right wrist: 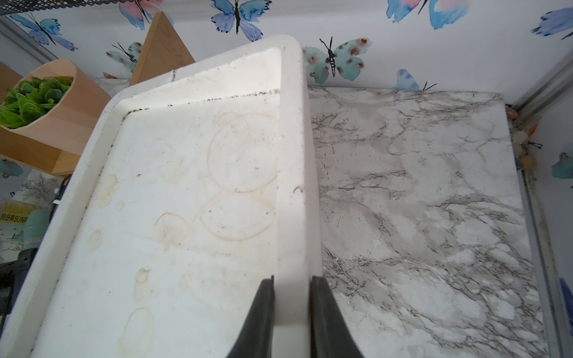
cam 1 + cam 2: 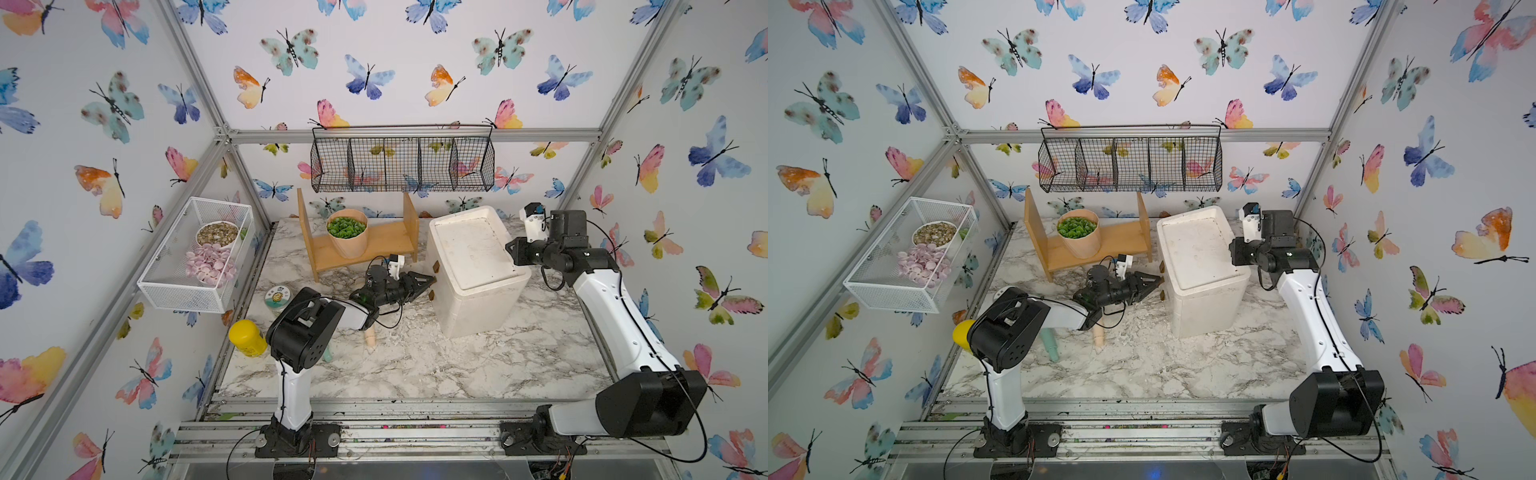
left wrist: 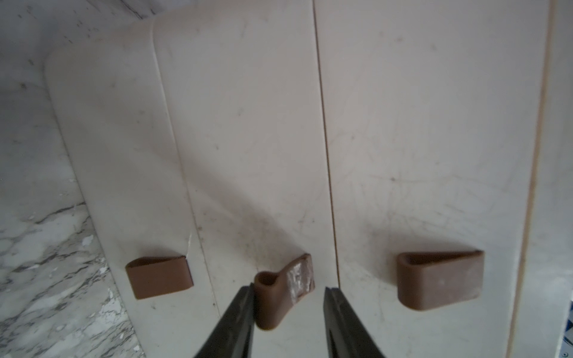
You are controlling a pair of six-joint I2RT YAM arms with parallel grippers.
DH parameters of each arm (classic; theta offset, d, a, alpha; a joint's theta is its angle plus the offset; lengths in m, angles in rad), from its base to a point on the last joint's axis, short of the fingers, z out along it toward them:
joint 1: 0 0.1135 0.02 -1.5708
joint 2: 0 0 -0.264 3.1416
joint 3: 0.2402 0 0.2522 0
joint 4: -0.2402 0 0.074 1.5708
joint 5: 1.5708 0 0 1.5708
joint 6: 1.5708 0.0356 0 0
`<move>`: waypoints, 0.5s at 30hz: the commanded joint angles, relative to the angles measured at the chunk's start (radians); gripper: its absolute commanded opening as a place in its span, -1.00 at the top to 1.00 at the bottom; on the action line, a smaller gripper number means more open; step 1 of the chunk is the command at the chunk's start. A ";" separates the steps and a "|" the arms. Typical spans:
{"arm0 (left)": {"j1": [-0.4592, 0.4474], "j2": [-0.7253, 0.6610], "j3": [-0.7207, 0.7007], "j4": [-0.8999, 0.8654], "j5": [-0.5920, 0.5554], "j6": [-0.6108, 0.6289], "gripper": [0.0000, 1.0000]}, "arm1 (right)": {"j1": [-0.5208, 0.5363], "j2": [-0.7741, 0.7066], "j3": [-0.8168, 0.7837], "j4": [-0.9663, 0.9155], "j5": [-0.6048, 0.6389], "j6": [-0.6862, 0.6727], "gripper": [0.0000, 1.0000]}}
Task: Take the microphone out of the drawer
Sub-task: Open the drawer in the storage box.
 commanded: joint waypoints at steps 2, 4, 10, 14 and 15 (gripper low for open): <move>-0.006 0.019 0.013 0.078 0.031 -0.012 0.64 | 0.010 0.005 0.015 0.070 -0.133 0.074 0.86; -0.006 0.019 0.009 0.086 0.032 -0.017 0.88 | 0.010 0.004 0.015 0.068 -0.132 0.075 0.86; -0.005 0.009 -0.013 0.094 0.034 -0.019 1.00 | 0.010 0.003 0.015 0.069 -0.130 0.076 0.86; 0.007 -0.010 -0.040 0.092 0.034 -0.012 1.00 | 0.010 0.007 0.018 0.063 -0.115 0.080 0.87; 0.013 -0.016 -0.050 0.092 0.034 -0.011 1.00 | 0.010 0.006 0.018 0.064 -0.116 0.081 0.87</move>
